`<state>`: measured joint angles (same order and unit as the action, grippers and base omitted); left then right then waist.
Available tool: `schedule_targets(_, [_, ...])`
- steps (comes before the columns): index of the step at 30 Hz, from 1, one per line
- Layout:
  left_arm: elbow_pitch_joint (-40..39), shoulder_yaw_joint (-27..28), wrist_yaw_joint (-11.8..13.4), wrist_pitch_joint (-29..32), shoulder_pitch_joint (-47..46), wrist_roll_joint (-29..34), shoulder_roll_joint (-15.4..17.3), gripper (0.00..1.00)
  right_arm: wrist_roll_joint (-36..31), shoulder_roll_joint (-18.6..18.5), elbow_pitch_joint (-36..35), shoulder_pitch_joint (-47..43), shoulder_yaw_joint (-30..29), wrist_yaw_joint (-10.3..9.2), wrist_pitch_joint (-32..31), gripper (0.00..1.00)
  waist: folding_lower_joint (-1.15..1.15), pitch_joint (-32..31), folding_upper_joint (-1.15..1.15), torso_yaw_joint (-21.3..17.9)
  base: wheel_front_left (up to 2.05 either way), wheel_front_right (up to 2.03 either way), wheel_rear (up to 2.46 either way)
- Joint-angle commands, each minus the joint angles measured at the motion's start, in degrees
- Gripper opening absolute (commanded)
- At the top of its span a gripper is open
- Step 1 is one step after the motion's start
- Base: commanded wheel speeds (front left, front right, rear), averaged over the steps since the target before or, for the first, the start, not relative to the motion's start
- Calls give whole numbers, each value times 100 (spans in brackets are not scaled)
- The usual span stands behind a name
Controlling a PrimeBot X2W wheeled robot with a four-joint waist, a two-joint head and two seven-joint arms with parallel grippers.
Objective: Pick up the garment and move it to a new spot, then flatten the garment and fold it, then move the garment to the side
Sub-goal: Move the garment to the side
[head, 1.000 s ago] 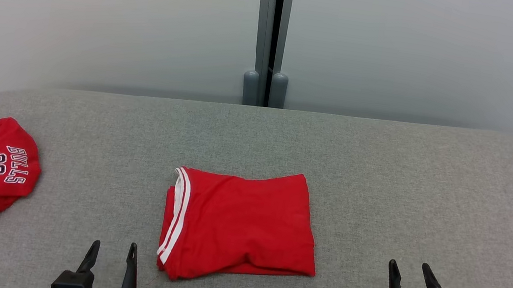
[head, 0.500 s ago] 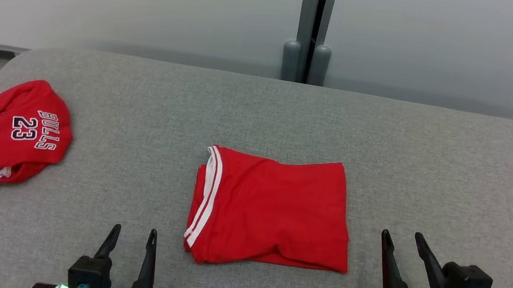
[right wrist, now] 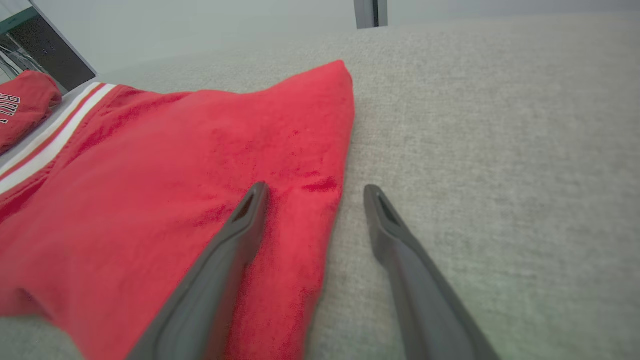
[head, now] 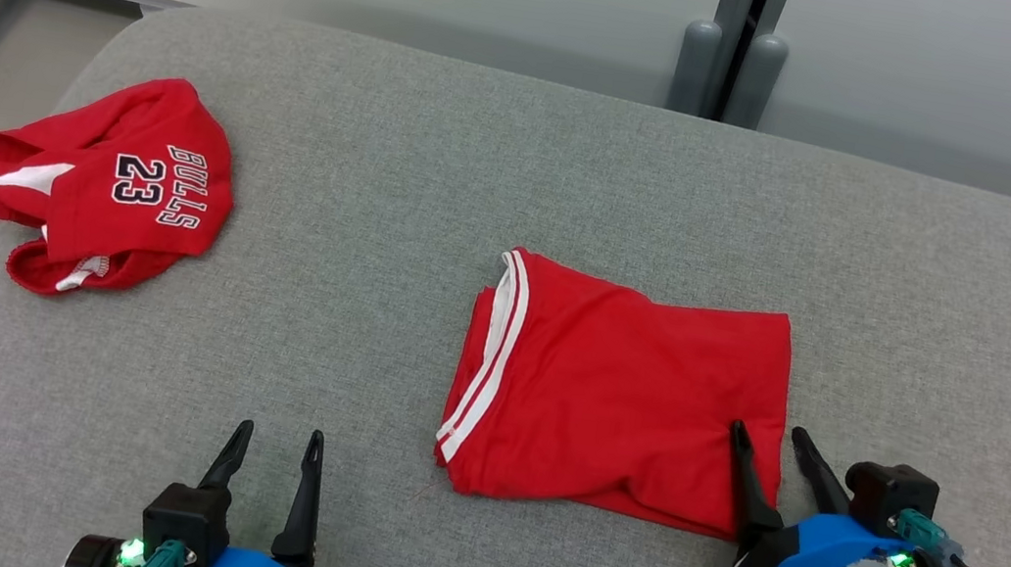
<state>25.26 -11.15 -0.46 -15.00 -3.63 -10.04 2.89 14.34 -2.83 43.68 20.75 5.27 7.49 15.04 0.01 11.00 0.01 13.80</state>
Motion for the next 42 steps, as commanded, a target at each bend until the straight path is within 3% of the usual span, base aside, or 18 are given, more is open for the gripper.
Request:
schedule_targets(1, [-18,8,22,-24,-79,-7,2,100,41,-14,69,124,38,0,18,100,-1,24,-1,22,0,0,0])
schedule_targets(2, [-24,9,27,-24,-84,-6,2,100,89,-13,196,161,98,0,17,84,-1,33,-1,26,0,0,0])
schedule_targets(3, [-32,10,33,-24,-90,-5,2,100,170,-13,290,203,157,0,13,15,-1,43,-1,25,0,0,0])
schedule_targets(4, [-35,12,36,-24,-95,-6,1,100,207,-13,361,237,222,0,9,0,-1,47,-1,19,0,0,0])
schedule_targets(13, [-29,23,-8,-25,-65,67,0,100,309,-24,173,247,259,-1,11,0,-1,-83,-1,-418,0,0,0])
schedule_targets(32, [-1,171,-184,-24,-237,296,3,100,681,-18,-414,-48,658,-2,14,0,-1,-140,-1,-3365,0,0,0])
schedule_targets(37, [12,223,-247,-24,-322,376,5,100,747,-14,-578,-142,690,-2,13,0,-1,-18,-1,-3904,0,0,0])
schedule_targets(42, [17,202,-306,-24,-407,455,5,100,774,-13,-727,-211,730,-1,12,0,-1,90,-1,-4175,0,0,0])
